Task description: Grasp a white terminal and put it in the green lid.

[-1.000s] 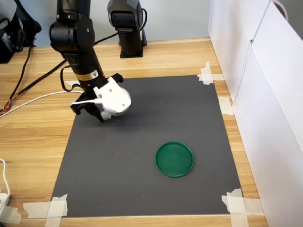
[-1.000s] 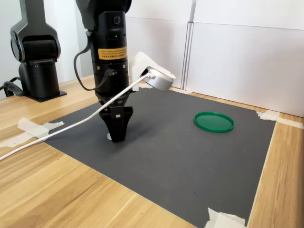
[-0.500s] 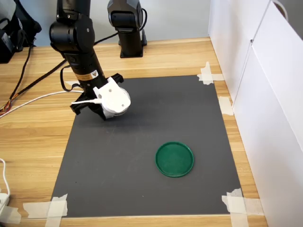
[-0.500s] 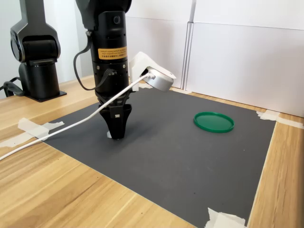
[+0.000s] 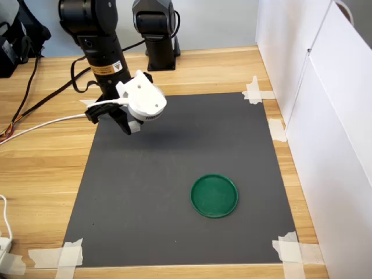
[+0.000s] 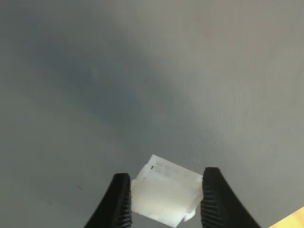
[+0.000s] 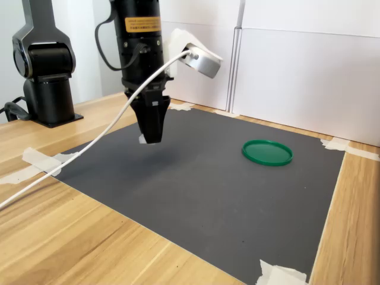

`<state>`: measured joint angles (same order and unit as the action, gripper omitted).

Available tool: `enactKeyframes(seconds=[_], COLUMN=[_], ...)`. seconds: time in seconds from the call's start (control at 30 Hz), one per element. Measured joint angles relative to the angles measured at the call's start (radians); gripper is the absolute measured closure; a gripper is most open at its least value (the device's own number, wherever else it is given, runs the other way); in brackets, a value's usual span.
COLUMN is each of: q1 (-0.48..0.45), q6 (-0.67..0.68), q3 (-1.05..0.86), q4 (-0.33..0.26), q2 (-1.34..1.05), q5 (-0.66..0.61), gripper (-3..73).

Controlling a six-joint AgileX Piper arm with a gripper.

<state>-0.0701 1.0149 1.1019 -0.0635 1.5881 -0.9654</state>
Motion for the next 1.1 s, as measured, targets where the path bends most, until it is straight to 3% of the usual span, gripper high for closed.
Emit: enactKeyframes(seconds=[0.3,0.47,1.1], q1=[0.237,0.322,0.382], q6=[-0.172,-0.244,-0.271], q3=[0.301,0.442,0.535], q4=[-0.032,-0.029,0.042], q2=[0.080,0.205,0.458], q5=[-0.068,-0.068,-0.017], gripper=[35.3,35.3,35.3])
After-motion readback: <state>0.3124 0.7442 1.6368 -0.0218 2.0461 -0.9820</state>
